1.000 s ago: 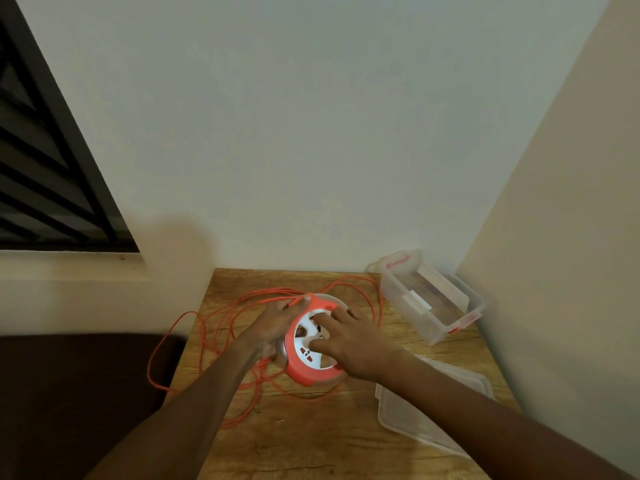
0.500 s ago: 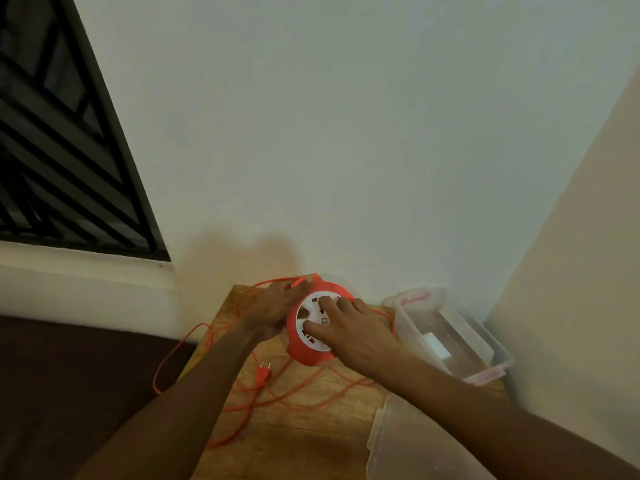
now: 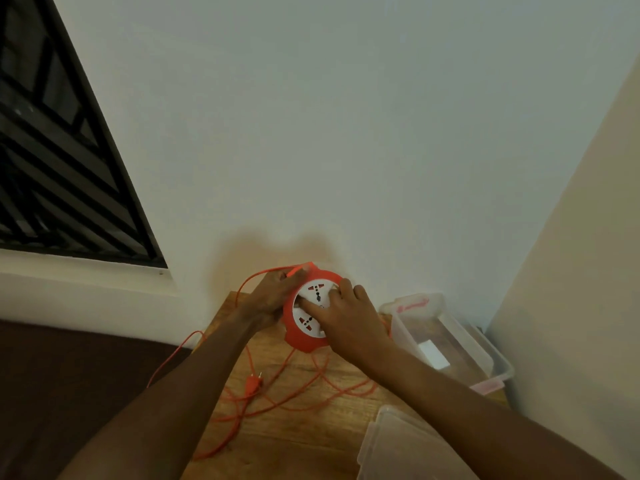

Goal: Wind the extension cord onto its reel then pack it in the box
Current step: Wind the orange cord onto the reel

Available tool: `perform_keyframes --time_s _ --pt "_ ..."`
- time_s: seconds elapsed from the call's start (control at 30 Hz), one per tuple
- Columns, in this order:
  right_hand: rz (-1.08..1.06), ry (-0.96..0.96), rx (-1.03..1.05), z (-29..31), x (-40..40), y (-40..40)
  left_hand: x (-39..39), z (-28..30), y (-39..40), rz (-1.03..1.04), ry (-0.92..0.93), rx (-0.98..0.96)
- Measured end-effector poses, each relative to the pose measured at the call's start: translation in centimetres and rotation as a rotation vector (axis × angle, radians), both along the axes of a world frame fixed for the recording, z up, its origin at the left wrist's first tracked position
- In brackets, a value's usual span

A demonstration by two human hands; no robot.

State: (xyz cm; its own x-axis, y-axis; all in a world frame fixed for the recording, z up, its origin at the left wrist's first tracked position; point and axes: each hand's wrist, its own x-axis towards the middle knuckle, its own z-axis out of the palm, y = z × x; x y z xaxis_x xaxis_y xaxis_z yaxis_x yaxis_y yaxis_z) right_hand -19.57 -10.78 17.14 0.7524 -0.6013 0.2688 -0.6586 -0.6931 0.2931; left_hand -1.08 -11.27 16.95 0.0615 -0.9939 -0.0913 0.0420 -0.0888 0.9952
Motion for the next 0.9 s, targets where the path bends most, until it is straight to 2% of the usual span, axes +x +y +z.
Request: perform_keyframes --time_s 0.2,0.4,0.67,0.9 --pt "-0.055 -0.020 -0.013 1.8 1.8 -1.0 2.2 0.3 -1.5 0.012 0.145 0.007" --pt "-0.120 -0.044 0.093 1.0 3.1 0.3 2.2 -1.1 -0.9 0.025 -0.054 -0.037" --pt "-0.167 0.067 0.185 -3.4 4.4 3.6 2.6 -6.4 2.1 0.062 -0.038 0.079" --pt "-0.189 0.059 0.168 -3.0 4.8 3.5 2.8 -6.0 2.0 0.037 0.056 0.107"
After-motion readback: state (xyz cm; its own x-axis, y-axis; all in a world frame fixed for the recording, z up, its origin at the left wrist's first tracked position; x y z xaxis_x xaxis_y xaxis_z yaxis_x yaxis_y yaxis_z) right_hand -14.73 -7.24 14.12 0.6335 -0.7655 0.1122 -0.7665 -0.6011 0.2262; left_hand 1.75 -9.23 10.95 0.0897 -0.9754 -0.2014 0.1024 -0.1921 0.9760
